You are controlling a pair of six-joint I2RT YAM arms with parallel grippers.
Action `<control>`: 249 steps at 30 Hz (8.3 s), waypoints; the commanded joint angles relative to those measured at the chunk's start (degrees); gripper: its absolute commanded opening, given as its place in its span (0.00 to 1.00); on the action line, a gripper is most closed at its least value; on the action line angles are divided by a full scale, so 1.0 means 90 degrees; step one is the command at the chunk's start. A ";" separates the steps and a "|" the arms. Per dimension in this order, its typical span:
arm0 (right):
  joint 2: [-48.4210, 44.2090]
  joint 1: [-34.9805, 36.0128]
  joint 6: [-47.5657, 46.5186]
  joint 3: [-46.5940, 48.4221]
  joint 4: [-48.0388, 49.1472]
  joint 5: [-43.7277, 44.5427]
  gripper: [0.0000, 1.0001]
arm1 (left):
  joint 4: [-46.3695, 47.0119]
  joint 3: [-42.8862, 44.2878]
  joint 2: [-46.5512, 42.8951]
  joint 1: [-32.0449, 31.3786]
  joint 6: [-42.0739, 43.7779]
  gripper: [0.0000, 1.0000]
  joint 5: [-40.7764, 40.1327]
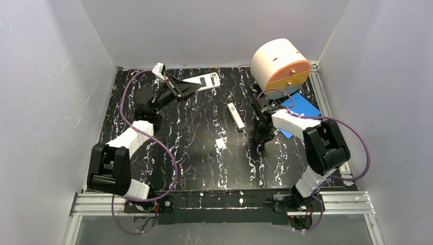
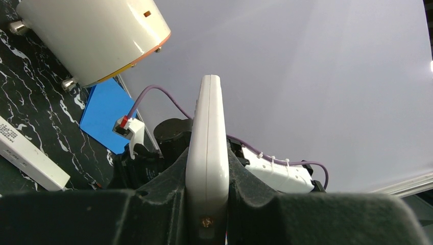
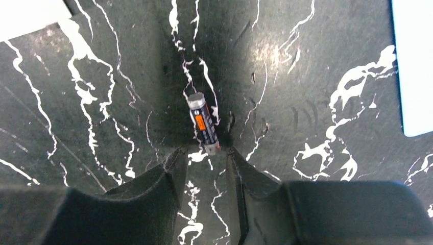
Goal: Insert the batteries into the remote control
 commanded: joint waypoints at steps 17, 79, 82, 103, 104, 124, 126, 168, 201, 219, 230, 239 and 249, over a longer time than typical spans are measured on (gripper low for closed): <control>0.0003 -0.0032 -0.0314 -0.0254 0.0817 0.0316 0.11 | -0.0008 -0.0081 -0.0204 -0.0014 0.0005 0.00 0.0175; -0.0294 0.0010 0.2245 0.2989 -0.0399 -0.2916 0.38 | -0.0185 -0.0081 0.1709 -0.1071 0.0337 0.00 0.0827; -0.0356 -0.0003 0.2310 0.3052 -0.0421 -0.2790 0.38 | -0.0185 -0.0043 0.1717 -0.1073 0.0319 0.00 0.0812; -0.2394 -0.0080 0.3753 0.0149 0.4173 -0.2519 0.86 | -0.2075 -0.0041 0.0836 -0.0900 -0.1186 0.00 -0.0289; -0.2358 -0.0081 0.3674 0.0160 0.4144 -0.2523 0.86 | -0.2079 0.0001 0.0832 -0.0893 -0.1147 0.00 -0.0284; -0.1967 -0.0003 0.4408 -0.0611 0.6161 -0.2768 0.84 | -0.1995 0.0282 0.0396 -0.0893 -0.2202 0.00 -0.0288; -0.1912 0.0004 0.4538 -0.0687 0.6488 -0.2824 0.84 | -0.1957 0.0259 0.0343 -0.0893 -0.2302 0.00 -0.0284; -0.1885 0.0064 0.5200 -0.0799 0.7428 -0.2985 0.85 | -0.1626 0.0022 0.0088 -0.0893 -0.2596 0.00 -0.0254; -0.1325 0.0064 0.6162 -0.0774 0.8061 -0.2876 0.44 | -0.0925 0.0179 0.0144 -0.0937 -0.2916 0.00 0.0004; -0.1961 -0.0146 0.5768 -0.0972 0.8364 -0.3087 0.87 | -0.0659 0.0412 0.0349 -0.0918 -0.1574 0.00 -0.0192; -0.2503 -0.0491 0.5730 -0.1250 0.8241 -0.3514 0.90 | -0.0878 0.0594 0.0290 -0.0916 -0.0356 0.00 0.0388; -0.2307 -0.0529 0.4936 -0.0807 0.7425 -0.4124 0.72 | -0.0878 0.0819 0.0294 -0.0909 -0.0252 0.00 0.0872; -0.2152 -0.0532 0.5049 -0.0757 0.7274 -0.4098 0.33 | -0.0878 0.0862 0.0266 -0.0904 -0.0156 0.00 0.1132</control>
